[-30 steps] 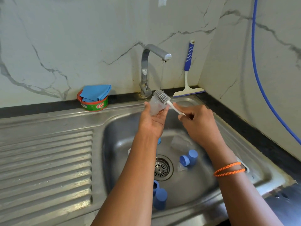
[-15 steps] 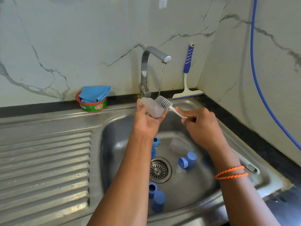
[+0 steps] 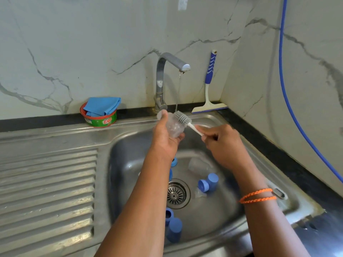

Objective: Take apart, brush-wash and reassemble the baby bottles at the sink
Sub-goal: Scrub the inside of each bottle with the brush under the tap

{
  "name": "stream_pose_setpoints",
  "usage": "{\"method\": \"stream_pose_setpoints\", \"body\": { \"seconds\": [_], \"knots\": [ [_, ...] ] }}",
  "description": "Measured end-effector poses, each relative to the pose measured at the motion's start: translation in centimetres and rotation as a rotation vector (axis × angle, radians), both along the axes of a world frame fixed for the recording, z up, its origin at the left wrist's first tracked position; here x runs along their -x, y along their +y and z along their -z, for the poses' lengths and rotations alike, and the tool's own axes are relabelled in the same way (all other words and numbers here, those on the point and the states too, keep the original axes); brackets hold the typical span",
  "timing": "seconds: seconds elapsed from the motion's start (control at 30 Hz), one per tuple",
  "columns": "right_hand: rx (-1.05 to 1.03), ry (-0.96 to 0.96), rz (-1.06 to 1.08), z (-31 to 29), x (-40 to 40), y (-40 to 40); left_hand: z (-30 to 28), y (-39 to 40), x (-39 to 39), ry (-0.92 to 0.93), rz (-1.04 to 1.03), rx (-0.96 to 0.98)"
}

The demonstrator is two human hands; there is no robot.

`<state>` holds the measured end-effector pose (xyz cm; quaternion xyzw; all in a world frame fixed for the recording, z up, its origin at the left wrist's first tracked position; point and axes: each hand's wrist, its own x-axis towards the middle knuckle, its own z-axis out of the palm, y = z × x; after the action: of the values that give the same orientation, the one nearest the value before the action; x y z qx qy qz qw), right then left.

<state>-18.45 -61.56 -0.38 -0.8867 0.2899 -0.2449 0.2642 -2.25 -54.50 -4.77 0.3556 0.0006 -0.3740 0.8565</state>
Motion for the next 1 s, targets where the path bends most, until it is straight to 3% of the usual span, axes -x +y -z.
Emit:
{"method": "stream_pose_setpoints", "body": {
  "seconds": [0.1, 0.4, 0.67, 0.87, 1.0],
  "knots": [
    [-0.047, 0.022, -0.038, -0.2, 0.3, -0.2, 0.3, 0.3, -0.3, 0.068, -0.071, -0.002],
    [0.098, -0.054, 0.153, 1.2, -3.7, 2.1, 0.1, -0.2, 1.8, 0.014, 0.181, -0.042],
    [-0.056, 0.039, -0.072, 0.4, -0.4, 0.8, 0.2, 0.3, -0.2, 0.206, -0.138, 0.079],
    [0.076, 0.029, 0.132, 1.3, -2.2, 0.8, 0.1, -0.1, 1.3, 0.071, 0.041, -0.114],
    [0.062, -0.011, 0.143, 1.1, -3.8, 1.2, 0.5, -0.4, 1.6, 0.096, 0.119, -0.081]
  ]
}}
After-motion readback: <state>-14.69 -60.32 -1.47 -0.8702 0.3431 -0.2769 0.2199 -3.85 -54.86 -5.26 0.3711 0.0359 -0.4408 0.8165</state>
